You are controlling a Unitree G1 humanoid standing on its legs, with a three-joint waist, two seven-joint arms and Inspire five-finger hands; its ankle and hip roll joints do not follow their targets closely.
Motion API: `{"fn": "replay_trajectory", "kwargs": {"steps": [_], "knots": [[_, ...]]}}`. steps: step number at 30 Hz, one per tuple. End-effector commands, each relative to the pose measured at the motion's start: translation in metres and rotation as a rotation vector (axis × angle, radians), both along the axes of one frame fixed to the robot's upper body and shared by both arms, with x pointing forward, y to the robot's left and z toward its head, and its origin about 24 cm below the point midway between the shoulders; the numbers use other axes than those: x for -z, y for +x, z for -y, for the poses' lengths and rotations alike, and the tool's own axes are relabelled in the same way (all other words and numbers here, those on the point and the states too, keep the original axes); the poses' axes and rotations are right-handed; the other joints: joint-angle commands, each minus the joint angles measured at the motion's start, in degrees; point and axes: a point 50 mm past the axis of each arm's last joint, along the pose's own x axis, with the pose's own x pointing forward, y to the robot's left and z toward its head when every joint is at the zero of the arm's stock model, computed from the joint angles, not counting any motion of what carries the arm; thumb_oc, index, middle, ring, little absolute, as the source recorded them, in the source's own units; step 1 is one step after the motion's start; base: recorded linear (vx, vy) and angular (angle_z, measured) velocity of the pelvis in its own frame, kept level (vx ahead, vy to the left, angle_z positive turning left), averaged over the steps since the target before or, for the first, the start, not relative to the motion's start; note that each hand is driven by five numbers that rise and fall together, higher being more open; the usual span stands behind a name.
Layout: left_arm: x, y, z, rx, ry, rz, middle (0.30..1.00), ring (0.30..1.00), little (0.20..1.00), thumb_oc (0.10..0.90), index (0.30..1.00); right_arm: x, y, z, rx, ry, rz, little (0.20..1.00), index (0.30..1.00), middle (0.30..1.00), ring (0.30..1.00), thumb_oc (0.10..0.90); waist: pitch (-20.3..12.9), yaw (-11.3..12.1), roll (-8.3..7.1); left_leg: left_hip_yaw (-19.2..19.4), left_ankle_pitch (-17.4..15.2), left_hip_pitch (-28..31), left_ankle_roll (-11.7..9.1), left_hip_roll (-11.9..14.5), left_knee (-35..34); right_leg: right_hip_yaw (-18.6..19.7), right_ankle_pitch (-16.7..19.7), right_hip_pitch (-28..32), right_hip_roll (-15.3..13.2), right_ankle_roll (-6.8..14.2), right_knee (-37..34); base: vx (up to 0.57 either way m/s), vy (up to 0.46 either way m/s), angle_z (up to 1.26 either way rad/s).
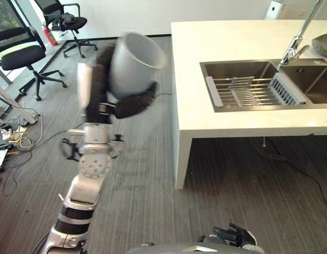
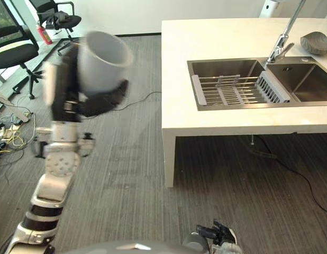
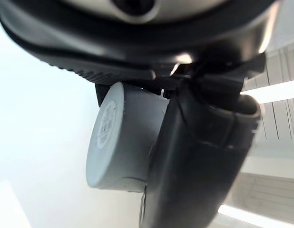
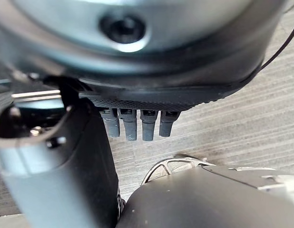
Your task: Place the dishes in the dishwasher.
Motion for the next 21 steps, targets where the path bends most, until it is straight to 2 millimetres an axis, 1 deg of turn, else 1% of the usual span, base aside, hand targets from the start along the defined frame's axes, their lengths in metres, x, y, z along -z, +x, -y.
{"fn": "replay_trajectory", "kwargs": {"steps": [1, 2, 3, 4, 5, 6, 7, 8, 9, 10, 11, 12, 13, 14, 15, 16, 17, 18, 19, 20, 21], "knots": [[-0.027, -0.024, -0.005, -0.001, -0.012, 0.211, 0.300, 0.300, 0.300, 0.400, 0.300, 0.004, -0.008, -0.004, -0.025, 0.013, -0.033, 0.900, 0.900, 0.900, 0.900, 0.800, -3.7, 3.6, -3.88, 1.4, 6.6, -0.3, -2.2, 4.9, -3.5, 0.5, 14.0, 11.5, -4.2, 9.3, -22.6, 0.12, -0.154, 0.07], [-0.026, -0.025, -0.008, -0.011, -0.014, 0.205, 0.300, 0.300, 0.300, 0.400, 0.300, 0.003, -0.006, -0.002, -0.041, 0.004, -0.028, 0.900, 0.900, 0.900, 0.900, 0.800, -3.7, 4.4, -3.64, 0.9, 6.6, -0.1, -2.7, 5.2, -3.0, 0.0, 13.1, 12.2, -3.9, 9.1, -22.5, 0.08, -0.192, 0.15], [-0.026, -0.027, -0.011, -0.020, -0.015, 0.203, 0.300, 0.300, 0.300, 0.400, 0.300, 0.001, 0.000, -0.001, -0.066, -0.006, -0.015, 0.900, 0.900, 0.900, 0.900, 0.800, -3.2, 5.7, -3.46, -0.2, 6.9, -0.8, -3.3, 5.9, -0.8, -0.5, 12.3, 12.7, -3.4, 8.6, -22.5, 0.03, -0.150, 0.27], [-0.026, -0.027, -0.011, -0.020, -0.015, 0.205, 0.300, 0.300, 0.300, 0.400, 0.300, 0.001, 0.001, -0.001, -0.066, -0.006, -0.014, 0.900, 0.900, 0.900, 0.900, 0.800, -3.2, 5.5, -3.44, -0.4, 7.0, -1.4, -3.3, 6.0, -0.3, -0.7, 12.6, 12.6, -3.3, 8.4, -22.6, -0.02, -0.252, 0.54], [-0.027, -0.028, -0.012, 0.001, -0.037, 0.213, 0.300, 0.300, 0.300, 0.400, 0.300, -0.001, 0.007, 0.002, -0.104, -0.028, -0.004, 0.900, 0.900, 0.900, 0.900, 0.800, -1.7, 7.8, -3.14, -4.1, 8.6, -4.9, -5.0, 7.3, 5.4, -1.8, 11.4, 13.3, -2.3, 7.0, -22.7, -0.03, -0.228, 0.63], [-0.029, -0.029, -0.012, 0.013, -0.043, 0.218, 0.300, 0.300, 0.300, 0.400, 0.300, -0.002, 0.009, 0.003, -0.138, -0.039, -0.005, 0.900, 0.900, 0.900, 0.900, 0.800, -1.1, 9.4, -2.82, -5.6, 10.0, -6.5, -6.0, 8.1, 7.0, -3.0, 10.7, 14.0, -2.1, 6.6, -22.8, -0.04, -0.314, 0.67], [-0.029, -0.029, -0.010, 0.026, -0.047, 0.218, 0.300, 0.300, 0.300, 0.400, 0.300, -0.003, 0.012, 0.004, -0.221, -0.062, -0.012, 0.900, 0.900, 0.900, 0.900, 0.800, -0.4, 12.3, -1.82, -8.0, 13.4, -8.7, -8.1, 9.4, 5.8, -6.4, 9.4, 15.1, -1.1, 6.1, -22.9, -0.03, -0.170, 0.61], [-0.029, -0.029, -0.010, 0.026, -0.047, 0.218, 0.300, 0.300, 0.300, 0.400, 0.300, -0.003, 0.012, 0.004, -0.221, -0.063, -0.013, 0.900, 0.900, 0.900, 0.900, 0.800, -0.4, 12.0, -1.73, -8.4, 13.7, -8.8, -8.1, 9.4, 5.6, -6.8, 9.4, 15.2, -1.0, 6.0, -22.9, -0.06, -0.129, 0.94], [-0.029, -0.029, -0.008, 0.027, -0.036, 0.217, 0.300, 0.300, 0.300, 0.400, 0.300, -0.003, 0.010, 0.007, -0.245, -0.082, -0.025, 0.900, 0.900, 0.900, 0.900, 0.800, -0.2, 13.1, -1.28, -8.8, 15.9, -10.2, -8.7, 10.1, 3.9, -8.8, 8.8, 15.8, -0.7, 5.9, -22.9, -0.06, -0.052, 1.59], [-0.029, -0.030, -0.007, 0.029, -0.030, 0.219, 0.300, 0.300, 0.300, 0.400, 0.300, -0.004, 0.010, 0.011, -0.248, -0.099, -0.033, 0.900, 0.900, 0.900, 0.900, 0.800, 0.2, 14.1, -1.04, -9.2, 17.1, -11.4, -8.8, 10.4, 2.8, -9.7, 8.4, 16.0, -0.3, 5.7, -22.9, -0.07, -0.134, 1.76], [-0.028, -0.030, -0.006, 0.023, -0.039, 0.216, 0.300, 0.300, 0.300, 0.400, 0.300, -0.005, 0.012, 0.015, -0.237, -0.119, -0.035, 0.900, 0.900, 0.900, 0.900, 0.800, 0.3, 14.4, -1.17, -7.9, 17.1, -12.0, -8.8, 11.1, 1.7, -10.4, 7.1, 16.5, 0.2, 5.7, -22.9, -0.11, -0.160, 1.62], [-0.028, -0.032, -0.005, 0.028, -0.048, 0.219, 0.300, 0.300, 0.300, 0.400, 0.300, -0.005, 0.014, 0.017, -0.228, -0.129, -0.034, 0.900, 0.900, 0.900, 0.900, 0.800, 0.4, 14.0, -1.34, -6.7, 16.8, -12.5, -8.8, 11.2, 1.8, -11.4, 6.4, 16.5, 0.5, 5.2, -22.9, -0.23, -0.250, 1.73], [-0.027, -0.033, -0.004, 0.034, -0.059, 0.218, 0.300, 0.300, 0.300, 0.400, 0.300, -0.007, 0.020, 0.018, -0.210, -0.141, -0.017, 0.900, 0.900, 0.900, 0.900, 0.800, 0.6, 12.8, -1.77, -0.4, 16.3, -12.5, -8.4, 12.5, 5.9, -14.0, 6.5, 15.9, 1.2, 4.0, -22.8, -0.39, -0.276, 2.38], [-0.027, -0.033, -0.001, 0.056, -0.073, 0.217, 0.300, 0.300, 0.300, 0.400, 0.300, -0.008, 0.023, 0.018, -0.202, -0.139, -0.007, 0.900, 0.900, 0.900, 0.900, 0.800, 0.2, 11.4, -2.21, 5.1, 15.0, -11.4, -7.8, 13.4, 8.4, -16.2, 6.0, 15.0, 2.0, 2.8, -22.8, -0.43, -0.340, 2.49], [-0.029, -0.033, 0.002, 0.084, -0.076, 0.220, 0.300, 0.300, 0.300, 0.400, 0.300, -0.008, 0.024, 0.017, -0.207, -0.137, 0.001, 0.900, 0.900, 0.900, 0.900, 0.800, -0.2, 10.5, -2.80, 9.3, 13.1, -10.2, -7.0, 13.6, 11.6, -17.6, 5.3, 14.3, 2.7, 1.1, -22.7, -0.37, -0.298, 2.88], [-0.031, -0.033, 0.006, 0.103, -0.061, 0.224, 0.300, 0.300, 0.300, 0.400, 0.300, -0.007, 0.023, 0.015, -0.208, -0.131, -0.001, 0.900, 0.900, 0.900, 0.900, 0.800, -0.6, 9.9, -3.12, 11.5, 10.3, -8.4, -6.4, 12.9, 14.2, -19.5, 4.6, 13.6, 3.0, -0.4, -22.6, -0.28, -0.219, 2.38], [-0.033, -0.033, 0.009, 0.119, -0.053, 0.229, 0.300, 0.300, 0.300, 0.400, 0.300, -0.008, 0.023, 0.015, -0.211, -0.128, 0.003, 0.900, 0.900, 0.900, 0.900, 0.800, -1.0, 9.8, -3.47, 13.3, 8.9, -6.2, -6.4, 12.6, 17.0, -22.0, 4.6, 13.5, 2.8, -1.5, -22.4, -0.17, -0.098, 2.81], [-0.033, -0.033, 0.009, 0.120, -0.052, 0.228, 0.300, 0.300, 0.300, 0.400, 0.300, -0.007, 0.023, 0.014, -0.210, -0.126, 0.002, 0.900, 0.900, 0.900, 0.900, 0.800, -0.8, 9.7, -3.49, 13.0, 8.5, -6.2, -6.4, 12.7, 17.5, -22.3, 4.4, 13.9, 2.8, -1.6, -22.4, -0.25, -0.020, 1.89], [-0.038, -0.033, 0.014, 0.154, -0.048, 0.246, 0.300, 0.300, 0.300, 0.400, 0.300, -0.008, 0.021, 0.017, -0.172, -0.124, 0.002, 0.900, 0.900, 0.900, 0.900, 0.800, -1.5, 7.8, -3.55, 16.0, 7.0, 0.0, -7.2, 12.7, 19.5, -27.7, 4.6, 14.2, 2.7, -3.4, -22.1, -0.33, 0.127, 1.58], [-0.037, -0.029, 0.018, 0.174, -0.065, 0.237, 0.300, 0.300, 0.300, 0.400, 0.300, -0.007, 0.016, 0.020, -0.140, -0.124, -0.003, 0.900, 0.900, 0.900, 0.900, 0.800, -2.2, 5.1, -3.32, 18.5, 6.8, 4.2, -7.6, 13.3, 18.2, -30.4, 4.5, 13.3, 1.9, -4.6, -20.9, -0.33, 0.126, 1.46], [-0.037, -0.029, 0.018, 0.174, -0.067, 0.235, 0.300, 0.300, 0.300, 0.400, 0.300, -0.007, 0.015, 0.021, -0.139, -0.126, -0.004, 0.900, 0.900, 0.900, 0.900, 0.800, -2.1, 4.6, -3.26, 17.9, 7.0, 4.4, -7.6, 13.1, 17.6, -31.1, 4.3, 13.7, 1.6, -4.5, -20.5, -0.22, 0.177, 2.26]]}}
